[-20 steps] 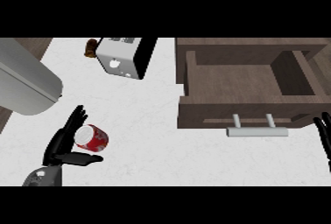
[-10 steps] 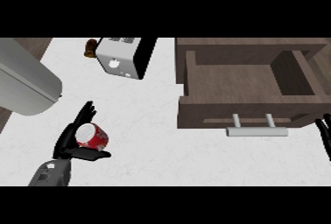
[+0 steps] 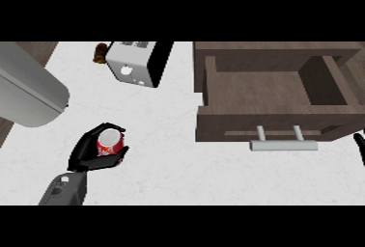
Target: Pick up the can, place it into the drawer and close the drawer
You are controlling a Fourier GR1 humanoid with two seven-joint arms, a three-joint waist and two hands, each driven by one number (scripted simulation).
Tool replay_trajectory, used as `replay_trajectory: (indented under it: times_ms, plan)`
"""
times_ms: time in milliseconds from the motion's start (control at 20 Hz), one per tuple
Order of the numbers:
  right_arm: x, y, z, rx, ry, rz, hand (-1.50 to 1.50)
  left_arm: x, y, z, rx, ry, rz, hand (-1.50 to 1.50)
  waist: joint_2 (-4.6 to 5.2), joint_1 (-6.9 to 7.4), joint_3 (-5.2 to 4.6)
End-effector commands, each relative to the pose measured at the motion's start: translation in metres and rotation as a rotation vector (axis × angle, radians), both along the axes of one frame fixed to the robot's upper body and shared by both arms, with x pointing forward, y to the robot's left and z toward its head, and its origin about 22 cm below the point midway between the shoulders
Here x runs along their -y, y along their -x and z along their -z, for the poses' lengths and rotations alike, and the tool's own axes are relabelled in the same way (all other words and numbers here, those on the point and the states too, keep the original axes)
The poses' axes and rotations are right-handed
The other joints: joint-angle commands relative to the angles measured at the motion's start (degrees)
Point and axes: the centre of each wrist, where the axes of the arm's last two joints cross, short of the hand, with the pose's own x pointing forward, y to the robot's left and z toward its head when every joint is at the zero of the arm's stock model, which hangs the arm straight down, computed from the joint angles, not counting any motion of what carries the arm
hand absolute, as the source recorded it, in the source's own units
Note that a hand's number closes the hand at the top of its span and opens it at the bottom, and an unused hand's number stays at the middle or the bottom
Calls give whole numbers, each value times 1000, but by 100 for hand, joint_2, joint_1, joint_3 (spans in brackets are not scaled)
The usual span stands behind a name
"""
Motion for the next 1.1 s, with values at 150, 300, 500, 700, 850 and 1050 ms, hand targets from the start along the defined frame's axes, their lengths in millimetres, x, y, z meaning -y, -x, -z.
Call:
replay_trajectory:
  times_ms: [150,300,500,700,850,1050]
  plan:
    - [-13,11,2,6,4,27,-150,14,2,-21,24,53,53,150,-4,10,-1]
    - [-7,7,-14,-3,4,12,-150,25,-7,-29,48,75,95,150,-4,14,-1]
    - [-6,14,-2,3,12,12,-150,18,-11,-34,56,84,-181,150,-7,14,0]
    - [-8,-3,0,19,-2,-12,-150,31,-25,-57,112,82,-299,150,-5,43,2]
    - [-10,10,2,28,-19,24,-150,37,-23,-65,118,87,-270,150,-2,6,0]
    - [-5,5,-7,32,-4,26,-150,59,-31,-103,129,52,-188,150,-4,19,0]
